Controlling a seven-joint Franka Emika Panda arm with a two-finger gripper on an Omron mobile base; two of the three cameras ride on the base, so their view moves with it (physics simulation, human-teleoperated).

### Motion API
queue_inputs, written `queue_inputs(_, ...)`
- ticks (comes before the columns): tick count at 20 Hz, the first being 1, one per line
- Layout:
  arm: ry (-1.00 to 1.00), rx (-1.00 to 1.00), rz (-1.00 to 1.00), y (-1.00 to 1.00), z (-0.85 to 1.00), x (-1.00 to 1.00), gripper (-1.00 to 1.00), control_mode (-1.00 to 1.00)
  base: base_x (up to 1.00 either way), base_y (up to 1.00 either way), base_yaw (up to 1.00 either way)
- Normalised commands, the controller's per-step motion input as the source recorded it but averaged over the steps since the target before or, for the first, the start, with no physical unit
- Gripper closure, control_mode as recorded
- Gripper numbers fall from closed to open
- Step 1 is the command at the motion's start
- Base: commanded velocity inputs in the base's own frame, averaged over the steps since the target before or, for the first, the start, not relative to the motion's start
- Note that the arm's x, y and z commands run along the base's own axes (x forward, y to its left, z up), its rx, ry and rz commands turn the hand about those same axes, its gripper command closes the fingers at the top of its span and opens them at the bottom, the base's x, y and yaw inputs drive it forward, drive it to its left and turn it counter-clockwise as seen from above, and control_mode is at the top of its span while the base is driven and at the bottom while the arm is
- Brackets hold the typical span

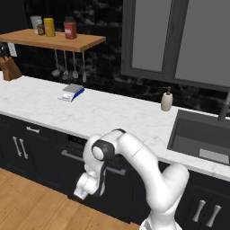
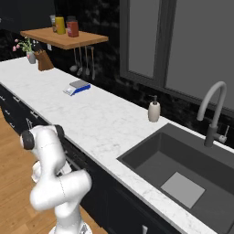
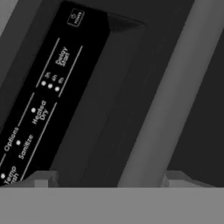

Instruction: Pick up the cup and bowl from the counter, place them in the dishwasher, and close the dishwasher door.

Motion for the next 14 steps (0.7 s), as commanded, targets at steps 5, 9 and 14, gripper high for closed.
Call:
queue_inputs(5, 0.0, 0.02, 0.15, -0.72, -0.05, 0.54, -1.0, -1.0, 0.0, 0.0, 0.0)
queue_inputs(9, 0.0, 0.03, 0.16, -0.76, -0.14, 0.44, -1.0, -1.0, 0.0, 0.0, 0.0)
queue_inputs(14, 0.0, 0.03, 0.17, -0.75, -0.17, 0.44, -1.0, -1.0, 0.0, 0.0, 0.0)
